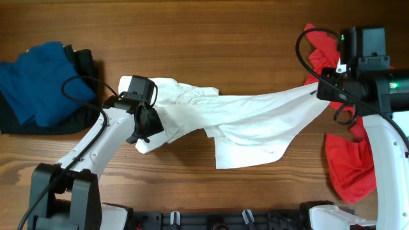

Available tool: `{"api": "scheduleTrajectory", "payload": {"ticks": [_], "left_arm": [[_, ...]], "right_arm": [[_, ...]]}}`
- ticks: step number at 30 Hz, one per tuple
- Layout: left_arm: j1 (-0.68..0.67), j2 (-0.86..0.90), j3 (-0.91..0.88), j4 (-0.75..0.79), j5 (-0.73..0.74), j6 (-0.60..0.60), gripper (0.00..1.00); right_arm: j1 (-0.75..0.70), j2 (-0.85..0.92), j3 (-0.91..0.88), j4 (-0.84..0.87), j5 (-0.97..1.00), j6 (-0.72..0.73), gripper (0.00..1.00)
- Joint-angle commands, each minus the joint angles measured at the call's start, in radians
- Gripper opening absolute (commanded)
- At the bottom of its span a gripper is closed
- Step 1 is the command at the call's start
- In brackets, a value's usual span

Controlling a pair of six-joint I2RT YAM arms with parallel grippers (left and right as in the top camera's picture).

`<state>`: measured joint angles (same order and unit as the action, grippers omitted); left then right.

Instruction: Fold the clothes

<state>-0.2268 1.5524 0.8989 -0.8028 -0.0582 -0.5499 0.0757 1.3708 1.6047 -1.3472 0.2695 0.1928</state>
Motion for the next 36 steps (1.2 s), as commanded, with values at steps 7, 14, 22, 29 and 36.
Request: {"api": "scheduleTrajectory", "payload": {"ticks": [7,14,22,29,36], "left_arm": [[0.006,0.006,-0.017,0.014,-0.018,0.023,0.56],[0.006,0.006,-0.074,0.035,0.001,0.023,0.28],[0.006,0.001,-0.074,0.016,0.031,0.024,0.13],[0.006,-0.062,-0.074,-0.052,0.039,0.047,0.08],[0.006,-0.149,-0.074,-0.112,0.097,0.046,0.10]], "right_arm": [[-0.004,-0.002,0.010,-0.001,-0.005,0.009,0.04],[-0.004,-0.002,0.010,-0.001,-0.005,0.008,0.04],[-0.004,-0.002,0.010,-0.001,-0.005,0.009,0.04],[-0.004,-0.002,0.010,0.000,-0.005,0.009,0.04],[-0.004,-0.002,0.010,0.000,-0.005,0.009,0.04]]}}
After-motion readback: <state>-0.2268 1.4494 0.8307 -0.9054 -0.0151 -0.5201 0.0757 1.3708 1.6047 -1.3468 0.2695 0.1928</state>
